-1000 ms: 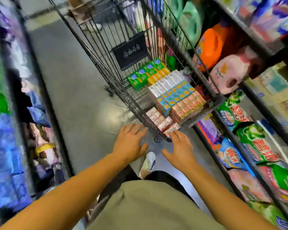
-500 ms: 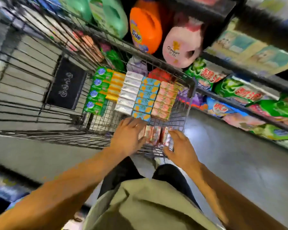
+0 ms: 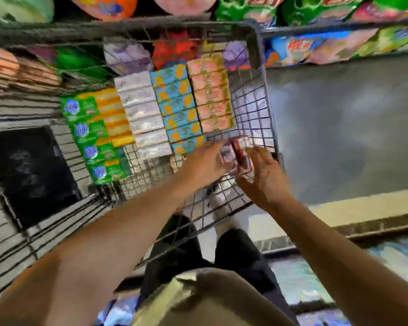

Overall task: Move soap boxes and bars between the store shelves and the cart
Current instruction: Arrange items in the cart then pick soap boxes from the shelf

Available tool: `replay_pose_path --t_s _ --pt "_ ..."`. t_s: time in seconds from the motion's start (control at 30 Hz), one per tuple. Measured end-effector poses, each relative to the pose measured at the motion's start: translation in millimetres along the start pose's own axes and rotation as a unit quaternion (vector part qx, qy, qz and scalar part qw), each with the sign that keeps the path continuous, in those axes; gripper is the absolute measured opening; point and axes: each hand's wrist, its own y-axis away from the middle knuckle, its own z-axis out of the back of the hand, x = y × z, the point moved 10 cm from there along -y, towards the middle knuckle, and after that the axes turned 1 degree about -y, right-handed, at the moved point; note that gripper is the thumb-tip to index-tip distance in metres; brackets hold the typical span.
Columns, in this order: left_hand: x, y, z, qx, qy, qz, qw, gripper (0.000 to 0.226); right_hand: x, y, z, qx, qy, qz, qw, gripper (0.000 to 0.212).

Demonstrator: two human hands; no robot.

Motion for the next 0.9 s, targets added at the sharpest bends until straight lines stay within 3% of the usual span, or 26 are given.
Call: replay_pose_path --t_s 0.1,0.37,0.6,0.73,0.9 --pt "0.4 -22.6 -15.9 0.019 0.007 0.006 1.0 0.066 -10.8 -4.0 -12.0 0.005 -0.024 -0.037 0.999 0.069" --pt "15.0 -48.2 -52.9 0.018 -0.02 0.017 0.999 0.056 -13.6 -4.6 -0.5 -0.032 -0.095 -0.018 0.995 0.061" --pt "29.8 -31.5 -51.2 -0.055 0.058 0.026 0.996 0.01 -12.6 -5.2 1.5 -0.014 -0.09 -0.02 0.996 0.063" --pt "35.0 -9.7 -40.2 -0.099 -0.037 0.006 0.994 0.047 -7.8 -6.4 0.3 -0.013 -0.072 -0.019 0.997 0.064" --pt "40.7 19.6 -16.8 -0.128 0.066 0.045 0.989 0.05 -8.1 -10.3 -1.5 -0.012 -0.071 -0.033 0.997 0.061"
